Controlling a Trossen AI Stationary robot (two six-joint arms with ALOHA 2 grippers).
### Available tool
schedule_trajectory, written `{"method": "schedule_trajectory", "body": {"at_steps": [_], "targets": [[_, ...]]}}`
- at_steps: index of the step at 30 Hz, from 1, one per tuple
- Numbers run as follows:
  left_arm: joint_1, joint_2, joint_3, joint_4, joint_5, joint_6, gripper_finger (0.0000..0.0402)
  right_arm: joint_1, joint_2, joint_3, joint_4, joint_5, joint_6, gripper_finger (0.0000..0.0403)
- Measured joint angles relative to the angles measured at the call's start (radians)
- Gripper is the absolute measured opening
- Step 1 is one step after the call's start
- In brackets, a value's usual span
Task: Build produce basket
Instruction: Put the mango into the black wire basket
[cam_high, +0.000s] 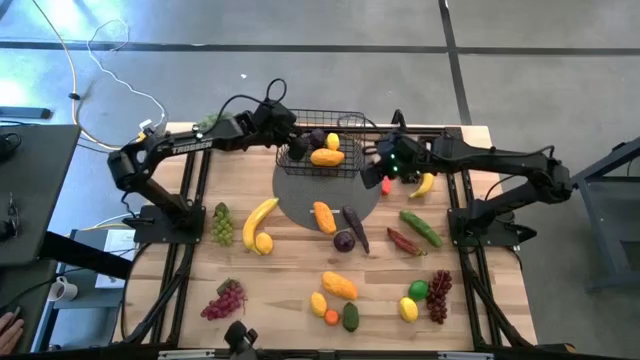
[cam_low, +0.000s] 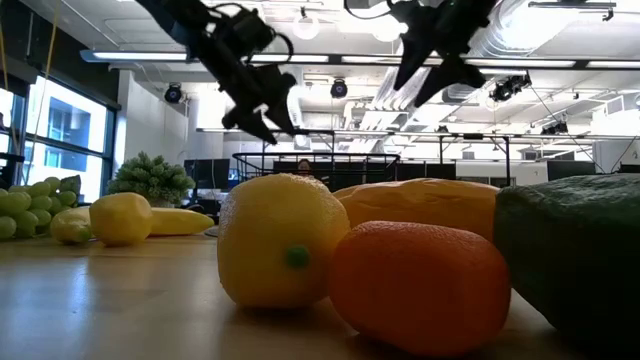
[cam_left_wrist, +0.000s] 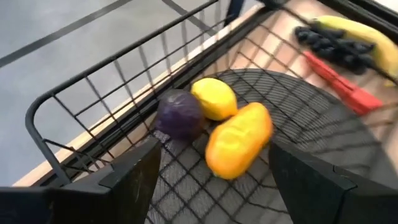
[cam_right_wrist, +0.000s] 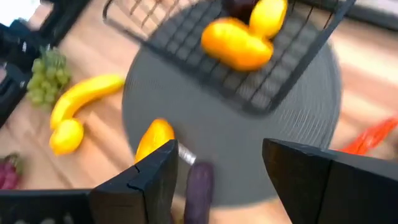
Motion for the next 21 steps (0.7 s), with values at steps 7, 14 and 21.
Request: {"method": "schedule_trajectory", "body": {"at_steps": [7,14,21], "targets": [[-0.084,-0.132,0.001,-0.108,0.006,0.005,0.0282,0.119,-0.004,0.0,-0.116,-0.055,0.175,0.0215],[-0.19,-0.234,0.001,-0.208,-0.006,-0.011,0.0282,0.231,-0.004,0.0,-0.197,-0.097,0.33,0.0215],[-0.293,-0.303,0.001,-0.279,-0.01,-0.064,0.0282,0.328,-0.004,0.0,-0.197,-0.104,0.465,0.0215]]}}
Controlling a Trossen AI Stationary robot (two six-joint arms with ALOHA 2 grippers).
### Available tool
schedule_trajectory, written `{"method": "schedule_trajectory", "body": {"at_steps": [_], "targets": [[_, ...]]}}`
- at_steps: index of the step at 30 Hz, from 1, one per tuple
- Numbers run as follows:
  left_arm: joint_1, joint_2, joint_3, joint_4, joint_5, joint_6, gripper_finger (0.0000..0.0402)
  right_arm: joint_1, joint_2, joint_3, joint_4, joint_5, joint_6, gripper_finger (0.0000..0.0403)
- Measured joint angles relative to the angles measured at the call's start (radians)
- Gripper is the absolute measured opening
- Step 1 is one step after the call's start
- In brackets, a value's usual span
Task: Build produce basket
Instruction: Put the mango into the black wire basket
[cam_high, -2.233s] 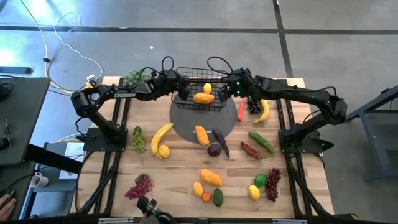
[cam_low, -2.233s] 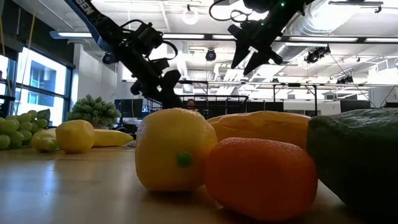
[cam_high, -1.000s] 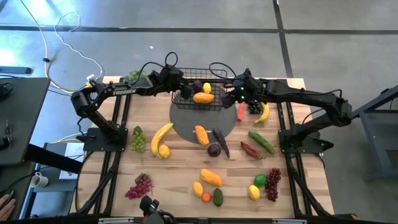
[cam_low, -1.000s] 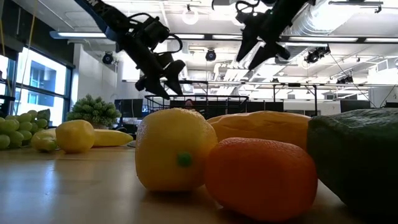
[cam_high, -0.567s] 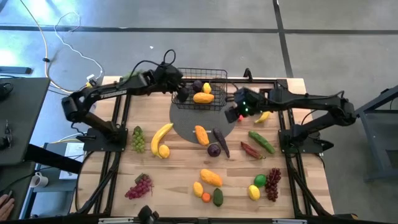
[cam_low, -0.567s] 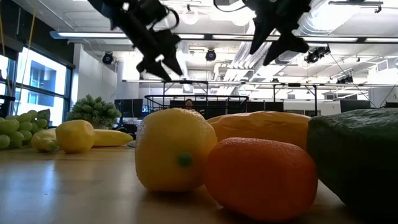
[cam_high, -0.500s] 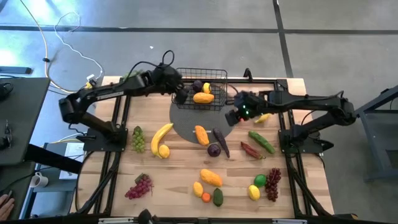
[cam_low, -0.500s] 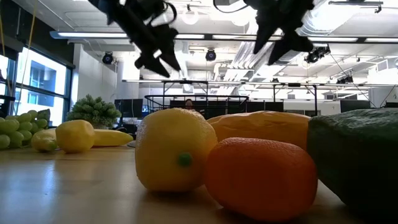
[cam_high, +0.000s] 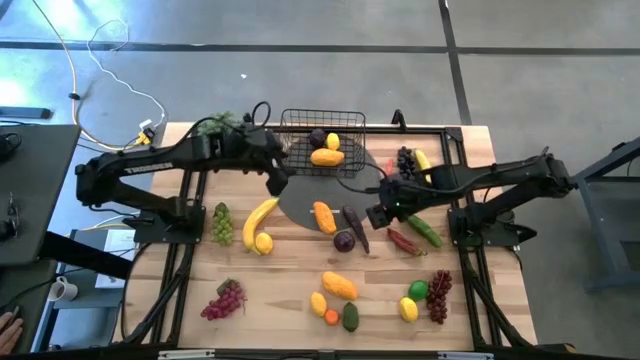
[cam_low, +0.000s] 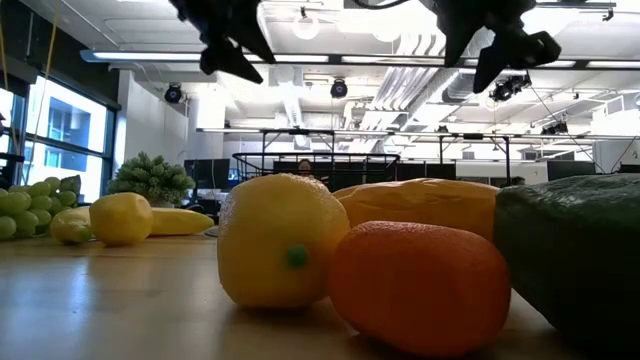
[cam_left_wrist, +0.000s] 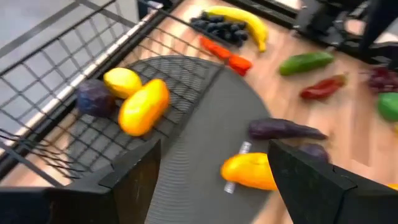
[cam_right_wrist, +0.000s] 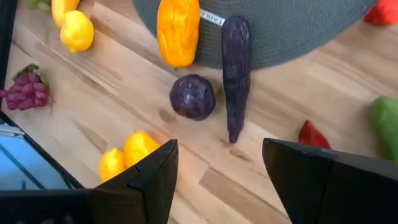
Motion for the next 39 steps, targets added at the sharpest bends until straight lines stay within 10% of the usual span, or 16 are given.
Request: {"method": "schedule_trajectory", "body": {"at_steps": [25,39], "targets": [[-0.353,-0.035,0.0,-0.209,-0.05,-0.225,0.0282,0.264,0.014,0.0,-0.003,0.19,0.265,0.0312],[-0.488,-0.035,0.0,-0.236,-0.052,-0.403,0.0282,0.311,0.136,0.0,0.442,0.205,0.026,0.0313]]}}
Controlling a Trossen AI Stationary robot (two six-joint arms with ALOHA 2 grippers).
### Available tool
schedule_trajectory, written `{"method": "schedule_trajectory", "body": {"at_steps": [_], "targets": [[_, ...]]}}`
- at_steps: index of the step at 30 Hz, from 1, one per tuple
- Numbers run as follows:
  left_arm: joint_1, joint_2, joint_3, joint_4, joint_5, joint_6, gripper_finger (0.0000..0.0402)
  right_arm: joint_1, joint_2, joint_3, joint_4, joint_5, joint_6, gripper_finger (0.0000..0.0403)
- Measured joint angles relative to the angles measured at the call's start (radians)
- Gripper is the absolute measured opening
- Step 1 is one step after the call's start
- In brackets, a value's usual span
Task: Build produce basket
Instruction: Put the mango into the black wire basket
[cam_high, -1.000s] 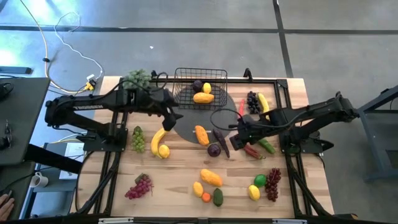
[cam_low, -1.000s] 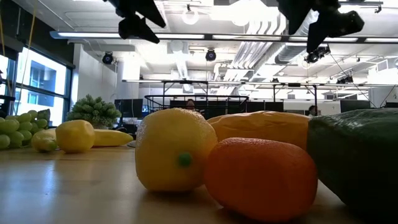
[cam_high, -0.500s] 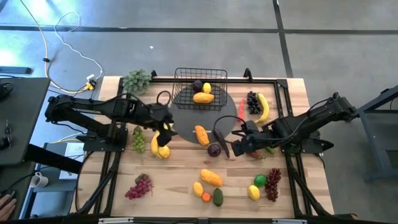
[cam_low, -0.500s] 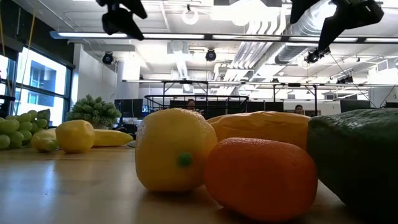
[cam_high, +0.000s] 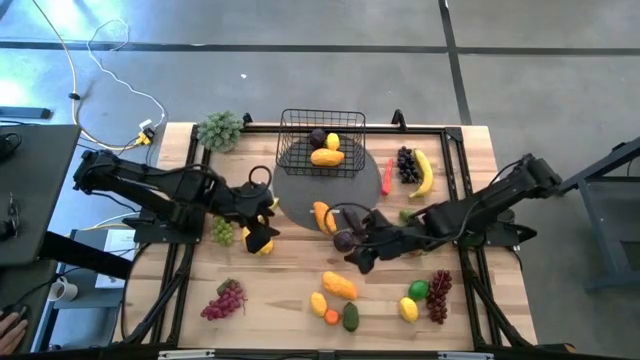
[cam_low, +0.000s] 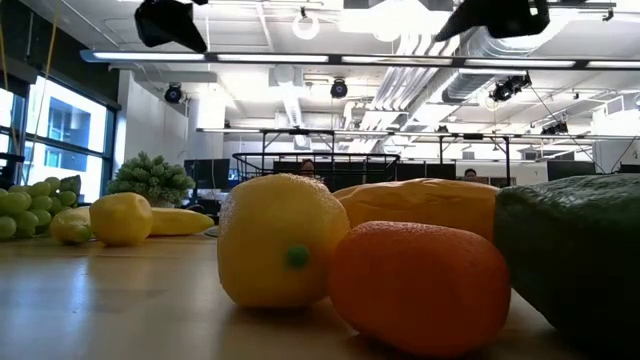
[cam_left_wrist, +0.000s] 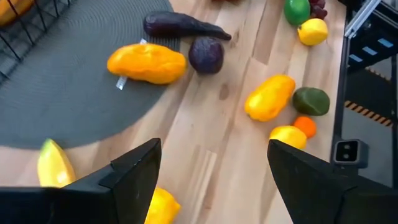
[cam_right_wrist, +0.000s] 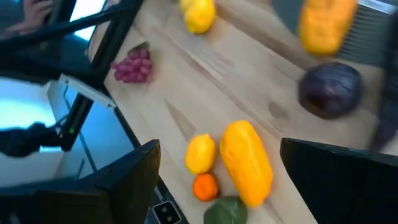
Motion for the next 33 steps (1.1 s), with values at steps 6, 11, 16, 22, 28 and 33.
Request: {"method": "schedule_trajectory", "body": {"at_steps": [6,11,16,22,28,33], "targets": [[-0.014,0.0,0.0,-0.026,0.0,-0.146,0.0282,0.0,0.092,0.0,0.063,-0.07,-0.166,0.0313],[-0.014,0.0,0.0,-0.034,-0.008,-0.226,0.0282,0.022,0.167,0.0,0.093,-0.145,-0.29,0.0313],[-0.014,0.0,0.0,-0.033,-0.041,-0.279,0.0282,0.059,0.233,0.0,0.111,-0.153,-0.389,0.0313],[-0.013,0.0,0.0,-0.033,-0.072,-0.307,0.0282,0.079,0.292,0.0,0.112,-0.122,-0.441,0.0313],[-0.013,0.0,0.0,-0.033,-0.101,-0.31,0.0282,0.079,0.348,0.0,0.119,-0.12,-0.444,0.0313],[-0.013,0.0,0.0,-0.033,-0.105,-0.31,0.0282,0.079,0.384,0.0,0.126,-0.121,-0.44,0.0313]]}}
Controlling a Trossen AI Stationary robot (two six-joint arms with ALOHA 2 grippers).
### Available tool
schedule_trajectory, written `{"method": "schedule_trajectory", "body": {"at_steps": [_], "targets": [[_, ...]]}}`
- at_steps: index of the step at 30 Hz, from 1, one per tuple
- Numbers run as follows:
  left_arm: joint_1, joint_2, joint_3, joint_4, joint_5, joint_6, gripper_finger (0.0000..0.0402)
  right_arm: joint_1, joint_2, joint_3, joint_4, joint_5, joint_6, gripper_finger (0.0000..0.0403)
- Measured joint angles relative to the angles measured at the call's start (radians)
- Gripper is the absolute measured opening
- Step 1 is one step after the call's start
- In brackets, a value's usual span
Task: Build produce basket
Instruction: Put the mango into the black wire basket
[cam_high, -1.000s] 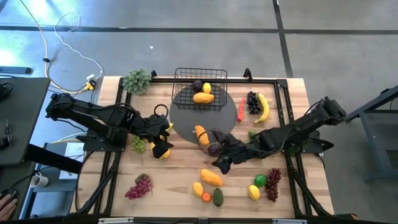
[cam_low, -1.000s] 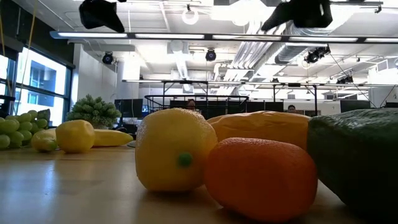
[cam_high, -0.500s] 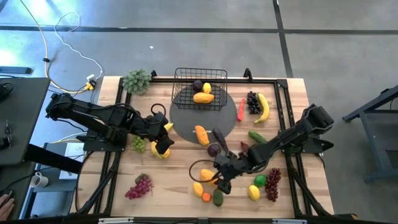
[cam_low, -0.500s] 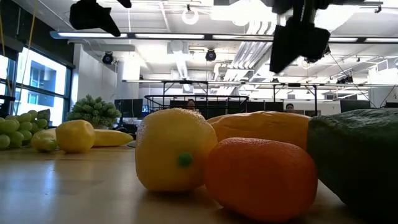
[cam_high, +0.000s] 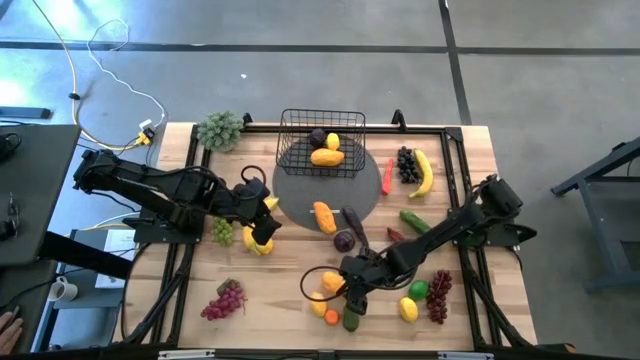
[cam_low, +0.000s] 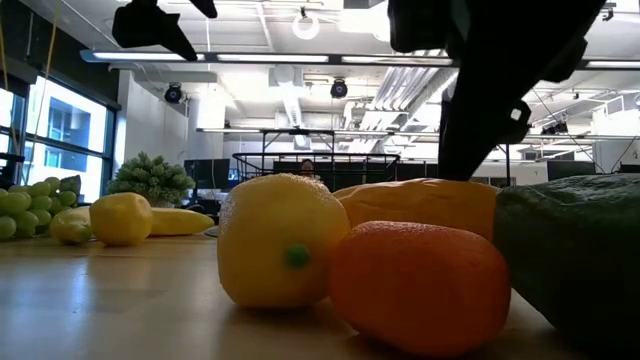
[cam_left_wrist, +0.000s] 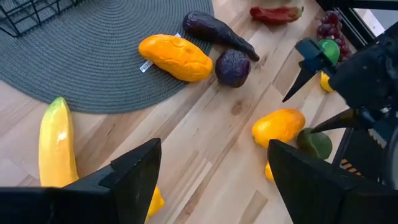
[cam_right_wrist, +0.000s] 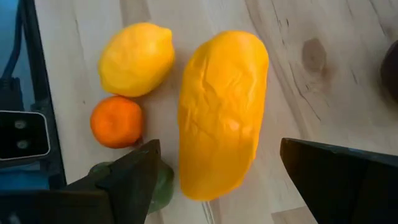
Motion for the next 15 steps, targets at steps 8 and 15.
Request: {"method": "schedule_trajectory", "body": {"at_steps": [8,15], "targets": [[0.0,0.0,0.0,0.0,-0.007,0.001,0.0282,0.0,0.046,0.0,0.004,-0.01,0.03,0.0313],[0.001,0.0,0.0,0.0,-0.038,0.004,0.0282,0.0,0.084,0.0,0.003,-0.032,0.059,0.0309]]}}
